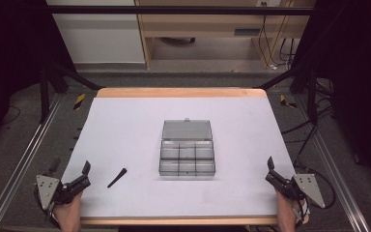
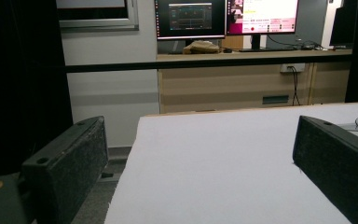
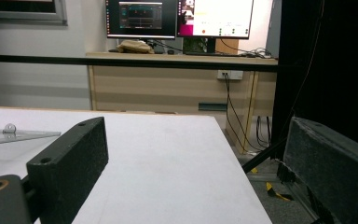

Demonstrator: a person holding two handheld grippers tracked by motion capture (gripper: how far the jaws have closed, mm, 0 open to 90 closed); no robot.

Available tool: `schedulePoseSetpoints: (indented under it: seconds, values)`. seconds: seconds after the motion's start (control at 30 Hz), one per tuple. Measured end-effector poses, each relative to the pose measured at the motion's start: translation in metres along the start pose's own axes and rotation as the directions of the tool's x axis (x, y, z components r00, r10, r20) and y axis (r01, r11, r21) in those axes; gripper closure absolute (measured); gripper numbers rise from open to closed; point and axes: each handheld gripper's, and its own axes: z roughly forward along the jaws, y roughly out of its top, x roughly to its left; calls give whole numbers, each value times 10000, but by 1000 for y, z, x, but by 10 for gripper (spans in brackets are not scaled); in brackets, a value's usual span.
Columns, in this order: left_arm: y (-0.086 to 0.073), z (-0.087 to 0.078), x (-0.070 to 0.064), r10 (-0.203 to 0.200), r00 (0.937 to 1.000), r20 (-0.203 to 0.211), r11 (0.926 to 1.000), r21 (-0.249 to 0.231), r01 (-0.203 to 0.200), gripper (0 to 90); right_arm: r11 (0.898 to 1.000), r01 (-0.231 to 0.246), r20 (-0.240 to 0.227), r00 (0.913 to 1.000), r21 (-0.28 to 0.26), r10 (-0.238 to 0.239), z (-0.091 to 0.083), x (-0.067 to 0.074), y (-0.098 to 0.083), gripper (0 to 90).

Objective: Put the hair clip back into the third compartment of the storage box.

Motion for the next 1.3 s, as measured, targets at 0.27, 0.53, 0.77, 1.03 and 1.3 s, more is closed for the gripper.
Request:
schedulePoseSetpoints:
  seconds: [0.27,0.53,0.77,1.03,1.3]
  values:
    - [0,-1,1,-75,10000,-49,9999,-129,74,31,10000,23,-11,10000,-6,-23,0,0,0,64]
    - [0,-1,0,-7,10000,-71,10000,-85,7,31,10000,43,7,10000,64,-43,0,0,0,64]
    - [-1,-2,0,-60,10000,-49,9997,-241,58,23,10000,44,11,10000,64,-44,0,0,0,64]
    - [0,-1,-2,165,9998,-103,9998,-94,-166,23,10000,56,8,10000,63,-56,0,0,0,64]
    - [1,1,0,74,10000,-32,9999,121,-73,23,10000,43,-12,10000,90,-42,0,1,0,65]
